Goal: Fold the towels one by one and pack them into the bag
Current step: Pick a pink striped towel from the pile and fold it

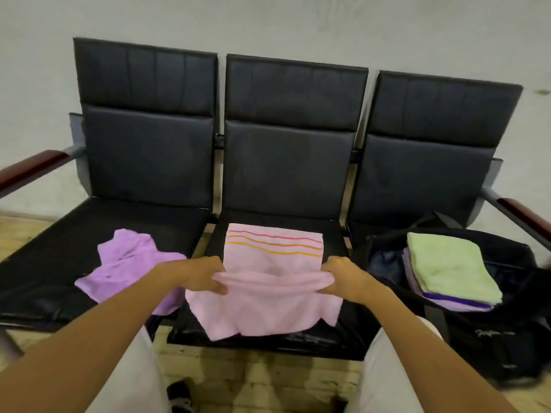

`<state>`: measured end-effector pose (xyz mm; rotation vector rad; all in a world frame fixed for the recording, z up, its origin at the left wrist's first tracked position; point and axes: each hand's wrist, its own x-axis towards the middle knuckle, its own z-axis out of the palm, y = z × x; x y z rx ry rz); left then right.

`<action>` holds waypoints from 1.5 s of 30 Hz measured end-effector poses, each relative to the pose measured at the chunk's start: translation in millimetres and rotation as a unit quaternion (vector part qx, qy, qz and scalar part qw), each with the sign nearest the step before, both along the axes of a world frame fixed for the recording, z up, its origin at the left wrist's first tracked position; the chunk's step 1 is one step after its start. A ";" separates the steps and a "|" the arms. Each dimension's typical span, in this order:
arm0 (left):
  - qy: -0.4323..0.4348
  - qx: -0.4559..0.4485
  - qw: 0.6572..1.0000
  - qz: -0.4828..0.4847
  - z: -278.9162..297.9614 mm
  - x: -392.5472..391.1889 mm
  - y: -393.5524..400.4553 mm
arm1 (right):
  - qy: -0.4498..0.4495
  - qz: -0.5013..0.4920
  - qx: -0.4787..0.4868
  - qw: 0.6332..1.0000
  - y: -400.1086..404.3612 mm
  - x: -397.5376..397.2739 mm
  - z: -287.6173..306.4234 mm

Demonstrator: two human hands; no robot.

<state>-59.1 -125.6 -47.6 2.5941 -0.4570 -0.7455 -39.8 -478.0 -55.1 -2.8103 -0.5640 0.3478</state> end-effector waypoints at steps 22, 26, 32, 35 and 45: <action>-0.026 0.026 0.994 0.105 -80.1 40.9 0.6 | 0.038 -0.047 0.109 0.992 -11.0 34.3 -84.0; -0.070 0.054 0.988 0.123 -81.8 63.4 -5.1 | 0.034 -0.048 0.060 0.996 -13.1 53.9 -87.3; -0.177 0.057 0.974 0.127 -77.2 96.1 -9.9 | -0.008 -0.066 0.019 0.998 -12.5 86.0 -84.9; -0.214 0.069 0.967 0.121 -75.6 110.5 -14.7 | -0.030 -0.080 0.023 0.996 -11.6 99.4 -85.1; -0.148 0.050 0.985 0.077 -89.5 158.4 -26.0 | -0.059 -0.123 0.041 0.990 -7.0 139.7 -103.4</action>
